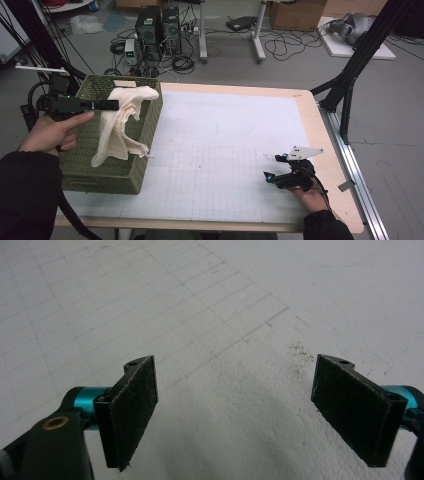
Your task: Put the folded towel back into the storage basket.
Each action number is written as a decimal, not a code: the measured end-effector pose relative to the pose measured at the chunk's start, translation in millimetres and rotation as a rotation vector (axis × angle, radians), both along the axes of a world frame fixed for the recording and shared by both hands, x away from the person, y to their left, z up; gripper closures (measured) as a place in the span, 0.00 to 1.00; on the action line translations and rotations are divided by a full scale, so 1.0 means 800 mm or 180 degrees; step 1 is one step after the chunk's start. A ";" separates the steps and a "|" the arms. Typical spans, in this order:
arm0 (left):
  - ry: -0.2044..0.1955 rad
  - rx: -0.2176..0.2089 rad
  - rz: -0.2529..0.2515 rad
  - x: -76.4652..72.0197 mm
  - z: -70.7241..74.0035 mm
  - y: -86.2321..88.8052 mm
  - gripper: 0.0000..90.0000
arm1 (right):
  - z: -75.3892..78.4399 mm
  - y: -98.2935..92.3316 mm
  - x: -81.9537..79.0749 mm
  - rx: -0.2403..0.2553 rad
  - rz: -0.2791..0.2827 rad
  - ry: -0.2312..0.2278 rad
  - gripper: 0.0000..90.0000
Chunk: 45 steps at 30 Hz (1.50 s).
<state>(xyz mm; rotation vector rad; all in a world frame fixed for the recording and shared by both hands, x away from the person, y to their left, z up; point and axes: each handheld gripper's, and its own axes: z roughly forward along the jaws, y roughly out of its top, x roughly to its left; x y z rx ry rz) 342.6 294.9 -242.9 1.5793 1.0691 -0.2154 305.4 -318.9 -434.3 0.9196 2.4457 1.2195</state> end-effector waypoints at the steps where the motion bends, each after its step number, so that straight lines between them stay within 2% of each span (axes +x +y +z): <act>1: 0.0001 0.0005 0.0018 0.000 -0.001 0.003 0.92 | 0.000 0.001 0.002 0.0015 0.0005 0.0017 0.20; 7: 0.0004 -0.0029 0.0116 0.000 -0.005 0.024 0.92 | -0.003 0.013 0.011 -0.0017 0.0071 0.0010 0.20; 15: 0.0035 -0.0033 0.0243 -0.003 -0.023 0.043 0.92 | -0.005 0.016 0.011 -0.0059 0.0065 0.0065 0.20; 32: 0.0147 0.0084 0.0467 0.001 -0.060 0.059 0.92 | -0.004 0.016 0.009 -0.0074 0.0086 0.0074 0.20; 40: 0.0309 0.0165 0.0534 0.008 -0.085 0.059 0.92 | -0.004 0.016 0.008 -0.0078 0.0078 0.0070 0.20; 45: 0.0365 0.0182 0.0540 0.009 -0.094 0.060 0.92 | -0.004 0.016 0.008 -0.0072 0.0080 0.0074 0.20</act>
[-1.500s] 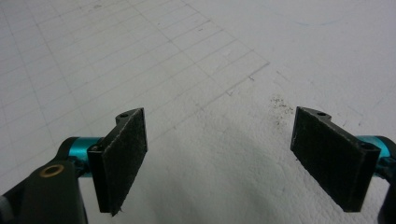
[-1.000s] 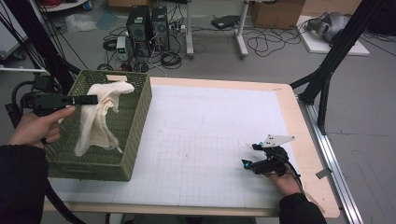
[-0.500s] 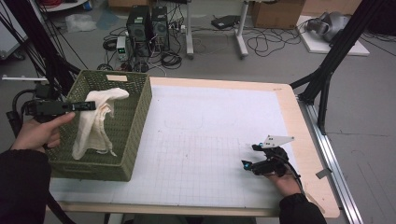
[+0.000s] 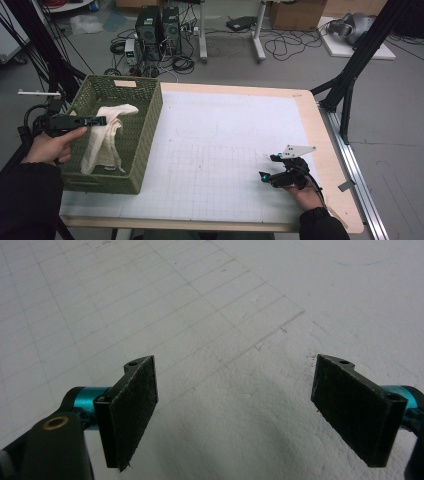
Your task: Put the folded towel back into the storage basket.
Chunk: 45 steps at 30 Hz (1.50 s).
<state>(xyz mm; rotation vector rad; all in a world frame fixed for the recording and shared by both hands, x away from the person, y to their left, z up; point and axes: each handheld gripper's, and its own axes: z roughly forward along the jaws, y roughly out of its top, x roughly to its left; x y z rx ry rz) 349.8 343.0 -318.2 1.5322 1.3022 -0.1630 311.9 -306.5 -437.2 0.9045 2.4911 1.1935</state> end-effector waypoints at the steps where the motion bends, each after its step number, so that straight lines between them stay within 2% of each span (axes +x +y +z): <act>1: 0.0016 -0.0011 0.0002 0.001 -0.002 0.000 0.92 | 0.000 0.000 0.000 -0.0003 -0.0005 -0.0003 0.20; 6: 0.0080 -0.0008 0.0002 0.002 -0.010 -0.001 0.92 | 0.000 0.001 0.000 -0.0008 0.0003 0.0002 0.20; 16: 0.0141 0.0118 0.0065 0.007 -0.020 -0.003 0.92 | 0.000 0.001 -0.001 -0.0010 0.0009 -0.0004 0.20; 33: 0.0130 0.0265 0.0220 0.022 -0.043 -0.014 0.92 | -0.001 0.002 0.000 -0.0027 0.0028 -0.0005 0.20; 38: 0.0132 0.0248 0.0271 0.026 -0.050 -0.014 0.92 | -0.001 0.002 -0.001 -0.0020 0.0030 -0.0006 0.20; 41: 0.0160 0.0286 0.0231 0.026 -0.052 -0.015 0.92 | 0.000 0.001 -0.001 -0.0028 0.0034 -0.0020 0.20; 45: 0.0149 0.0240 0.0199 0.022 -0.050 -0.012 0.92 | 0.000 0.001 -0.001 -0.0027 0.0024 -0.0006 0.20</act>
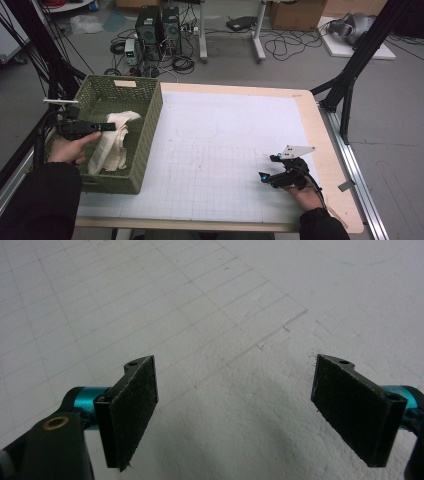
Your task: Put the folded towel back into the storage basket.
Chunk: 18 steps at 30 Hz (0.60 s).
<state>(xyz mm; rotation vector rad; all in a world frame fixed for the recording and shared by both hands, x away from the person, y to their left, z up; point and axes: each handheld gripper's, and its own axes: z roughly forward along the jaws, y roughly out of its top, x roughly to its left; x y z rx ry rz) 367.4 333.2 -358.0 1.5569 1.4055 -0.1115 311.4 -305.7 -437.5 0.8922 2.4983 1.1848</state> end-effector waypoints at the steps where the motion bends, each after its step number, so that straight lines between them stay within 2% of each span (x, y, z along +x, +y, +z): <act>1: 0.0008 -0.0006 -0.0024 -0.002 0.002 0.001 0.92 | 0.000 0.000 0.000 0.0000 0.0001 -0.0002 0.20; 6: -0.0018 -0.0043 -0.0167 -0.014 0.017 0.005 0.92 | 0.000 0.001 -0.001 -0.0007 0.0003 0.0005 0.20; 12: 0.0220 -0.0001 -0.0342 -0.026 0.024 0.002 0.92 | 0.000 0.002 -0.002 -0.0020 0.0019 -0.0011 0.20; 13: 0.0328 -0.0014 -0.0383 -0.027 0.022 0.002 0.92 | 0.000 0.002 -0.002 -0.0024 0.0017 -0.0016 0.20; 15: 0.0377 0.0059 -0.0359 -0.028 0.021 0.001 0.92 | 0.000 0.003 -0.002 -0.0026 0.0012 -0.0011 0.20; 16: 0.0381 0.0042 -0.0337 -0.028 0.020 0.002 0.92 | 0.000 0.003 -0.002 -0.0027 0.0017 -0.0006 0.20; 18: 0.0304 0.0019 -0.0247 -0.026 0.018 0.005 0.92 | 0.000 0.003 -0.002 -0.0030 0.0017 -0.0002 0.20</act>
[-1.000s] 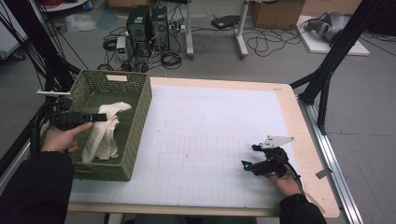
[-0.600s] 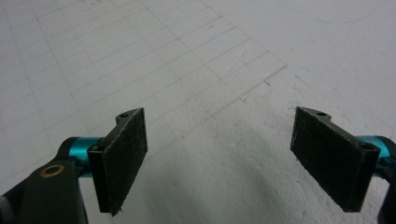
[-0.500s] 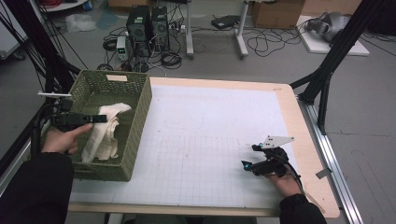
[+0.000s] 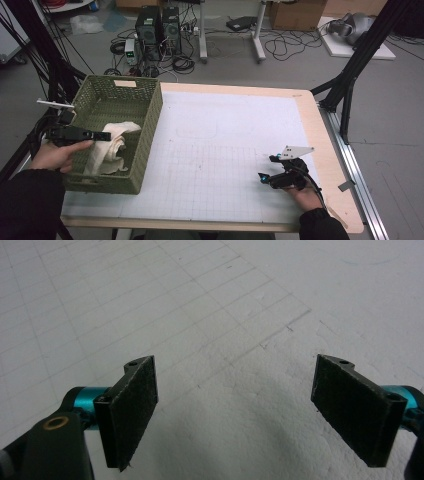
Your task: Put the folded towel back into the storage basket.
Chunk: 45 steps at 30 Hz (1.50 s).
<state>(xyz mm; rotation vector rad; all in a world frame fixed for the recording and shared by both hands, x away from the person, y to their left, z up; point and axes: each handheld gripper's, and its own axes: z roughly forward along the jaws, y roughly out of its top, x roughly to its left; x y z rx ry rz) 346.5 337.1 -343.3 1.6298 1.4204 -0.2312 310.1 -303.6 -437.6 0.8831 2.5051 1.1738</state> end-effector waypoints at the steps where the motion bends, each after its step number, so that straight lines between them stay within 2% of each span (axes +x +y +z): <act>1: -0.0027 -0.0002 0.0021 0.001 -0.001 0.000 0.92 | 0.000 0.000 0.000 0.0004 0.0001 0.0003 0.20; 7: -0.0175 -0.0017 0.0151 0.007 -0.007 -0.002 0.92 | -0.001 0.000 0.001 -0.0003 0.0004 0.0004 0.20; 9: -0.0302 -0.0081 0.0196 0.008 -0.008 -0.002 0.92 | -0.001 0.001 0.000 -0.0008 0.0006 0.0014 0.20; 13: -0.0415 -0.0155 0.0233 0.010 -0.010 -0.004 0.92 | -0.001 0.001 0.001 -0.0016 0.0012 0.0013 0.20; 18: -0.0251 -0.0077 0.0182 0.014 -0.014 -0.006 0.92 | -0.001 0.001 0.000 -0.0011 0.0027 0.0000 0.20; 25: -0.0154 -0.0055 0.0201 0.014 -0.013 -0.004 0.92 | -0.002 0.001 0.000 -0.0016 0.0021 0.0005 0.20; 32: -0.0080 -0.0052 0.0121 0.015 -0.014 -0.004 0.92 | -0.003 0.001 0.001 -0.0028 0.0024 0.0030 0.20; 33: -0.0111 -0.0055 0.0107 0.016 -0.014 -0.005 0.92 | -0.003 0.001 0.001 -0.0025 0.0029 0.0033 0.20; 34: -0.0253 -0.0082 0.0107 0.016 -0.013 -0.005 0.92 | -0.003 0.002 0.001 -0.0033 0.0033 0.0038 0.20; 35: -0.0455 -0.0140 0.0128 0.017 -0.010 -0.005 0.92 | -0.003 0.002 0.000 -0.0043 0.0033 0.0035 0.20; 36: -0.0619 -0.0128 0.0251 0.019 -0.008 -0.006 0.92 | -0.003 0.002 0.000 -0.0037 0.0038 0.0020 0.20; 37: -0.0696 -0.0007 0.0435 0.022 -0.007 -0.005 0.88 | -0.004 0.002 0.000 -0.0040 0.0033 0.0036 0.20; 38: -0.0625 0.0087 0.0565 0.027 -0.009 -0.003 0.74 | -0.004 0.002 0.000 -0.0043 0.0036 0.0038 0.20; 39: -0.0483 0.0237 0.0573 0.031 -0.011 -0.003 0.63 | -0.005 0.003 0.000 -0.0053 0.0052 0.0044 0.20; 40: -0.0378 0.0484 0.0518 0.033 -0.014 -0.006 0.58 | -0.005 0.004 -0.001 -0.0062 0.0067 0.0063 0.20; 41: -0.0311 0.0608 0.0462 0.034 -0.018 -0.009 0.57 | -0.006 0.006 -0.002 -0.0069 0.0085 0.0057 0.20; 43: -0.0271 0.0683 0.0386 0.033 -0.022 -0.013 0.54 | -0.007 0.007 -0.002 -0.0089 0.0117 0.0046 0.20; 45: -0.0242 0.0670 0.0436 0.034 -0.021 -0.013 0.59 | -0.008 0.007 -0.002 -0.0092 0.0100 0.0084 0.20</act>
